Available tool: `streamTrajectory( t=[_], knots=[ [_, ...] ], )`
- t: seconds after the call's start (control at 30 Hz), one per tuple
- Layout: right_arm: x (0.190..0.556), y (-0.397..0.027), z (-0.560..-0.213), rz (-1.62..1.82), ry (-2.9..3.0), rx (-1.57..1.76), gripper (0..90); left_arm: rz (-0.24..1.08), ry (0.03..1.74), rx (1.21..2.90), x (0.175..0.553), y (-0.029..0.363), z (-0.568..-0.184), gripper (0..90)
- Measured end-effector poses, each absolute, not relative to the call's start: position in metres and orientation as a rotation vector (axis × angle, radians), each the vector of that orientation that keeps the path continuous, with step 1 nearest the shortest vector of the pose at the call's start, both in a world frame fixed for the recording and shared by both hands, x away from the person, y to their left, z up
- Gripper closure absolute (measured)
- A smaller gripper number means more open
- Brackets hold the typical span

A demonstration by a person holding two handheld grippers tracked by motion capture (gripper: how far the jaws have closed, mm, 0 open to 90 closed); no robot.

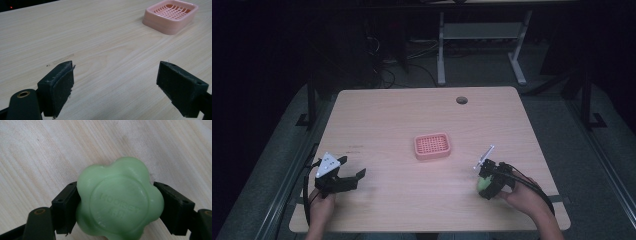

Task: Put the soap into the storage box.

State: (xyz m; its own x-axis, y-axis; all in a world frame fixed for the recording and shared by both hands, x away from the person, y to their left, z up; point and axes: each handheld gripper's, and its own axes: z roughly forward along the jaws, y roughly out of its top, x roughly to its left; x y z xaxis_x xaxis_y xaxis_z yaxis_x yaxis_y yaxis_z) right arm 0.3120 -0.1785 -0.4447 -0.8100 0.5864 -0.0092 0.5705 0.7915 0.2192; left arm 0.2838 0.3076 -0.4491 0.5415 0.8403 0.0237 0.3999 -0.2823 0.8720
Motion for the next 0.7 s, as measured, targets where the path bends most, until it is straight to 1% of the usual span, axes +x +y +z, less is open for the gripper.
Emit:
streamTrajectory(
  t=[0.7],
  knots=[
    [0.3134, -0.1810, -0.4421, 0.346, 2.937, 0.903, 25.9, 0.626, 1.014, 1.884, 0.2838, 0.3087, -0.4478, 14.1]
  ],
)
